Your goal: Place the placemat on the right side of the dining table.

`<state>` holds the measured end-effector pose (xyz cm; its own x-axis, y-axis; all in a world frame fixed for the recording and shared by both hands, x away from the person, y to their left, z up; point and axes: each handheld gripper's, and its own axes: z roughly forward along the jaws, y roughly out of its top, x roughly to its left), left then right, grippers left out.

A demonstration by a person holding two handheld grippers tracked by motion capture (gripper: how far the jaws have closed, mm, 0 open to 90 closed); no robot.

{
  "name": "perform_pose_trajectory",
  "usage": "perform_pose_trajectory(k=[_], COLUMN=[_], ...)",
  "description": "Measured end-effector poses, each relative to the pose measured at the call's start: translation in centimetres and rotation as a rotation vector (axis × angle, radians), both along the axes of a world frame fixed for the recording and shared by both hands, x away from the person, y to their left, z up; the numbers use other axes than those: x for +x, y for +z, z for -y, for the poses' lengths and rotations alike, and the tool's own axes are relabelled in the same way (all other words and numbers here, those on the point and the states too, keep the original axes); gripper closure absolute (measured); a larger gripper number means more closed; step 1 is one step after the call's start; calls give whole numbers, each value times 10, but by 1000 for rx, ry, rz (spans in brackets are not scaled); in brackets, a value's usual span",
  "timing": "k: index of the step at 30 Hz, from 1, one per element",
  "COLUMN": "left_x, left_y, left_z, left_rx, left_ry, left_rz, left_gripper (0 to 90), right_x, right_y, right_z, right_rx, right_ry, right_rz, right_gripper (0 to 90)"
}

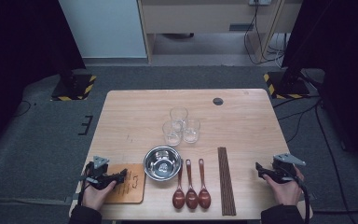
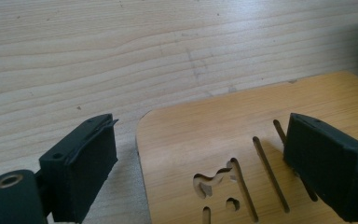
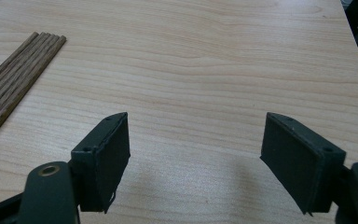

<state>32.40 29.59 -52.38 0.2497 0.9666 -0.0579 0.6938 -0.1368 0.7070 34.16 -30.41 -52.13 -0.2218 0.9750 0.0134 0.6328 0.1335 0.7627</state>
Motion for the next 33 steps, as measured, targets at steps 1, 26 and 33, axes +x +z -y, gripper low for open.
perform_pose_trajectory(k=[1,26,33], left_x=[0,16,15], left_y=[0,-4,-6], left_z=[0,-9,-9], left_rx=[-4,-52,-57], left_ry=[1,29,30], left_rz=[0,-39,-21], left_gripper=[81,84,70], right_x=[0,1,2], right_y=[0,-1,0], right_z=[0,-2,-4], right_rx=[0,-4,-4], right_ry=[0,5,6], right_rz=[0,-3,3], right_gripper=[236,237,238])
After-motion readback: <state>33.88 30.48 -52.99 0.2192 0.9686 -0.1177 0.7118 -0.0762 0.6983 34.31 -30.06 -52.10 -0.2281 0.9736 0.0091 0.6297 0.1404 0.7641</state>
